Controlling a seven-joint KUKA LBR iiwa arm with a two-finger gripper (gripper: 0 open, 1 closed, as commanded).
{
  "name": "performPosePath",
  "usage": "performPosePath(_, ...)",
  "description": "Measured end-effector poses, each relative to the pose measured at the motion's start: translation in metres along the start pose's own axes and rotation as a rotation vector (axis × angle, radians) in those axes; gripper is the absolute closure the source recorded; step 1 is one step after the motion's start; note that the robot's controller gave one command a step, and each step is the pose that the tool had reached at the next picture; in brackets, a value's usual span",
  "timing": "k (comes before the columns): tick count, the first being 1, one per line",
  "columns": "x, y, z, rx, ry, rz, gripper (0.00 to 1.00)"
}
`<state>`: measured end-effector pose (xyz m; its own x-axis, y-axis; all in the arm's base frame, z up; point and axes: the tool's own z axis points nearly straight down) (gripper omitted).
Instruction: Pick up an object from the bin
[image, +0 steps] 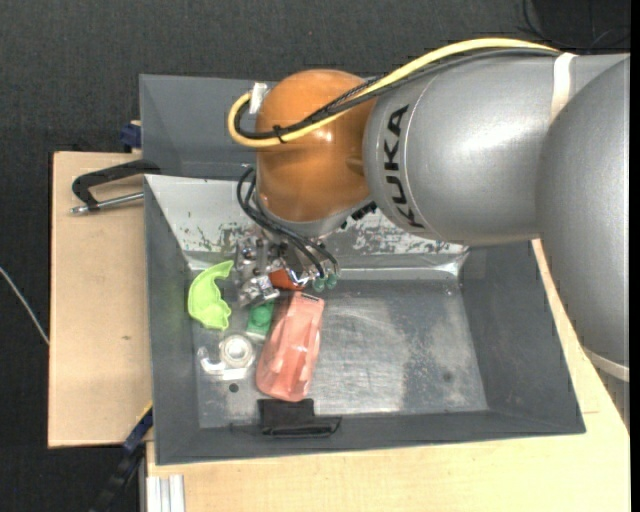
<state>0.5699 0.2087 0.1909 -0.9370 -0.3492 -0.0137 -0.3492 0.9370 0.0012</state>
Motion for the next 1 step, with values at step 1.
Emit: performPosePath(1, 0.0148, 0.0, 0.0271, 0.0, 0.01, 0.021, 1.0)
